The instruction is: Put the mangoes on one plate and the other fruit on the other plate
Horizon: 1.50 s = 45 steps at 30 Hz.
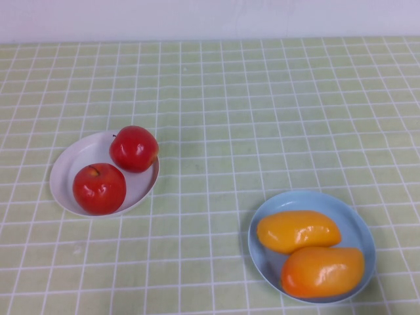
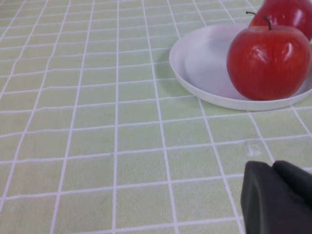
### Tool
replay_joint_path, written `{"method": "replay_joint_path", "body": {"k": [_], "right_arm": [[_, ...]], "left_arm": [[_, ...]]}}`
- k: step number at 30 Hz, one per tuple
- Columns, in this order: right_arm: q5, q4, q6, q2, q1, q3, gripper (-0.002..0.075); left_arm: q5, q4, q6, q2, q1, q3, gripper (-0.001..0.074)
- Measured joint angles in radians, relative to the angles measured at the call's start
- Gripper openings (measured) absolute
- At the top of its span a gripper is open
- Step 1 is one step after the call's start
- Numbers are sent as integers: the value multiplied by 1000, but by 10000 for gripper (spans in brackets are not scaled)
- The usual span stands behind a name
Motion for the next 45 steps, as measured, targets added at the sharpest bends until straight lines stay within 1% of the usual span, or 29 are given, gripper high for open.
{"method": "replay_joint_path", "body": {"k": [7, 13, 19, 28, 30, 36, 39, 45], "right_arm": [[-188, 2, 0, -151, -9, 167, -15], [-214, 2, 0, -231, 11, 170, -15], [-162, 2, -17, -239, 40, 170, -15], [-144, 2, -19, -241, 42, 170, -15], [-123, -36, -11, -241, 42, 170, -15], [-7, -196, 134, -244, 42, 171, -15], [25, -212, 151, -244, 42, 171, -15], [28, -214, 158, -244, 42, 171, -15]], "left_arm": [[0, 0, 0, 0, 0, 0, 0], [0, 0, 0, 0, 0, 0, 0], [2, 0, 0, 0, 0, 0, 0], [2, 0, 0, 0, 0, 0, 0], [2, 0, 0, 0, 0, 0, 0], [2, 0, 0, 0, 0, 0, 0], [2, 0, 0, 0, 0, 0, 0], [2, 0, 0, 0, 0, 0, 0]]}}
